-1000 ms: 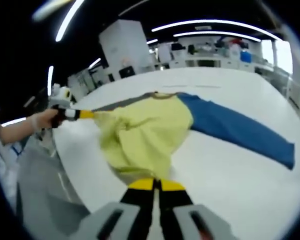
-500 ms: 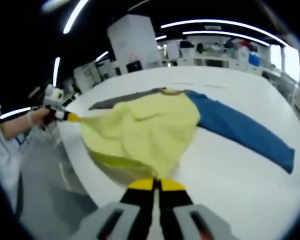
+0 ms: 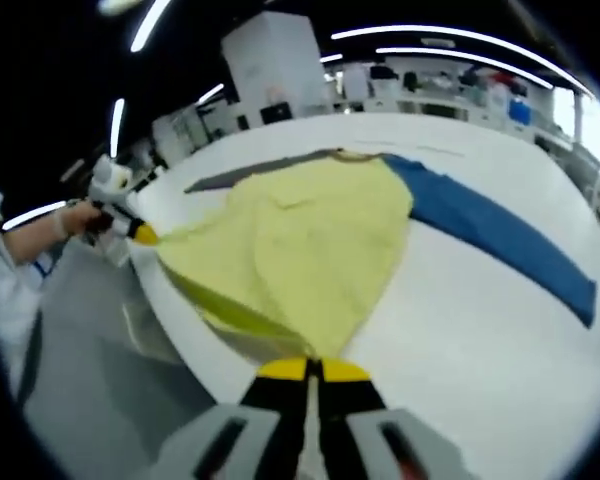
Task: Fold the garment on the visible template until the final outline fits inside the template.
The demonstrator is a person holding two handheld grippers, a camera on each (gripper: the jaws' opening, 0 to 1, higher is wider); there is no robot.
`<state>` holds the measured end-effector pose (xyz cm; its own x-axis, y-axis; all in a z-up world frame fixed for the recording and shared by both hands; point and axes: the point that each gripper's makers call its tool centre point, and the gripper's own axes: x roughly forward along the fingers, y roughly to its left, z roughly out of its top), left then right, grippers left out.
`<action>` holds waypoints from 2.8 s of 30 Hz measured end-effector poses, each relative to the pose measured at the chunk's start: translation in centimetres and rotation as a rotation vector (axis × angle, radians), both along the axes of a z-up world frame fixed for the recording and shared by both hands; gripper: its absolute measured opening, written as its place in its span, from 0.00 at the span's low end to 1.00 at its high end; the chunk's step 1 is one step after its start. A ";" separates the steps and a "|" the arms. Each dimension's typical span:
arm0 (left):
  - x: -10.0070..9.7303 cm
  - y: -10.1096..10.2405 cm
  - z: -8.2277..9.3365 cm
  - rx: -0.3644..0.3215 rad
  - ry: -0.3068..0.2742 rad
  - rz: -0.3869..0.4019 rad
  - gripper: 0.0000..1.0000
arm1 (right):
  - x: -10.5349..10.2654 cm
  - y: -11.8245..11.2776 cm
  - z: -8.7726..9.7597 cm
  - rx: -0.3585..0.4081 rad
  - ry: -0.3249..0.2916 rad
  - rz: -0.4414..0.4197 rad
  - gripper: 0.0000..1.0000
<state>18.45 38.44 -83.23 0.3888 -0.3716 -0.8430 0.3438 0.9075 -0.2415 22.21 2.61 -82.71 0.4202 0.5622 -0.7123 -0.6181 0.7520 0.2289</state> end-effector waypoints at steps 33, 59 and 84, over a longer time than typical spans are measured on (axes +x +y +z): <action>0.1 0.7 0.2 -0.026 -0.022 0.054 0.00 | -0.4 -2.6 -0.4 -0.119 -0.082 0.111 0.00; 2.3 -1.1 5.5 -0.213 -0.351 0.007 0.42 | 1.0 -2.2 2.7 0.100 -0.132 0.020 0.09; 5.2 -3.0 9.5 -0.315 -0.593 0.026 0.99 | 5.8 -5.5 3.1 0.090 -0.225 -0.108 0.99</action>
